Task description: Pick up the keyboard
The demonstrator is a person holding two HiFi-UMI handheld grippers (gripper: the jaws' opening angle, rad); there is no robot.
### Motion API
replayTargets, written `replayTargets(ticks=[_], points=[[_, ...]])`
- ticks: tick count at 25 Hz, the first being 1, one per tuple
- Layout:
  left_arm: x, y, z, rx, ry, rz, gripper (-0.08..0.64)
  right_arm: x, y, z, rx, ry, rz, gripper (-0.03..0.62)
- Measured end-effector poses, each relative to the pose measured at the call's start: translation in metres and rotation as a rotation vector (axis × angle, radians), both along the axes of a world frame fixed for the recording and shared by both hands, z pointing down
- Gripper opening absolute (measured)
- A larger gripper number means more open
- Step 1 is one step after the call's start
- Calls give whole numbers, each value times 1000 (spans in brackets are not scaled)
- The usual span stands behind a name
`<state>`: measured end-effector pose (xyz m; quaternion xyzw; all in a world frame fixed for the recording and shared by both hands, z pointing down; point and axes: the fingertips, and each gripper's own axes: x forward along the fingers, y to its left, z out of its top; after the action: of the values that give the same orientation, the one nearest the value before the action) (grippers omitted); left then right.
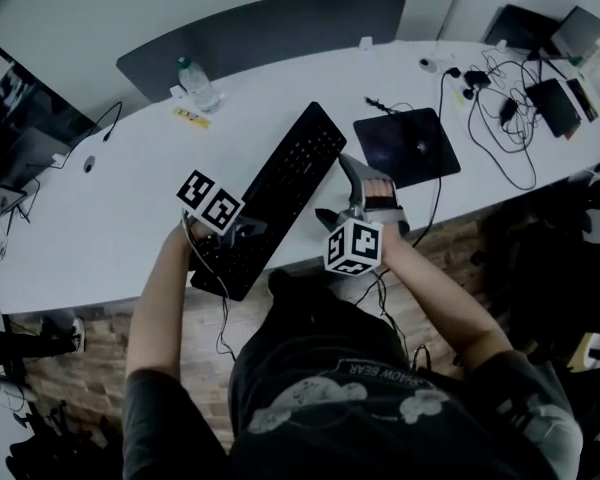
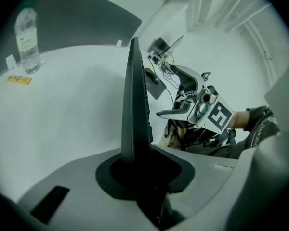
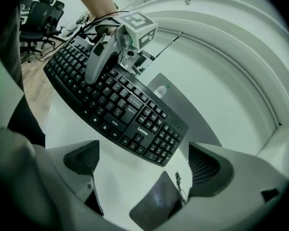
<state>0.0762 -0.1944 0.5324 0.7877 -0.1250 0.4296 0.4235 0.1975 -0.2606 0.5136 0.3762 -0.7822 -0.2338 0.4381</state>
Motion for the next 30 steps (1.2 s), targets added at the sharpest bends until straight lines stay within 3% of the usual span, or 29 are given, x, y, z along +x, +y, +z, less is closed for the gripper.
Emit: replayTargets(ticks=[5, 12, 14, 16, 22, 26, 30], points=[[4, 12, 8, -17, -5, -79, 74, 1, 12, 11, -75, -57, 38, 568], [-10, 13, 0, 42, 36, -180, 74, 3, 21, 4, -136, -200, 190, 558], [-20, 11, -4, 78, 51, -214, 74, 6, 26, -3, -121, -254, 256, 483], [-31, 8, -10, 131, 63, -240, 74, 11, 30, -14, -76, -309, 342, 323], [-70, 11, -38, 292, 128, -280, 74, 3, 54, -40, 24, -423, 548, 2], [-90, 21, -54, 370, 185, -285, 74, -18, 80, -42, 8, -454, 599, 2], [-110, 37, -61, 385, 240, -307, 74, -45, 112, -43, 13, -458, 607, 2]])
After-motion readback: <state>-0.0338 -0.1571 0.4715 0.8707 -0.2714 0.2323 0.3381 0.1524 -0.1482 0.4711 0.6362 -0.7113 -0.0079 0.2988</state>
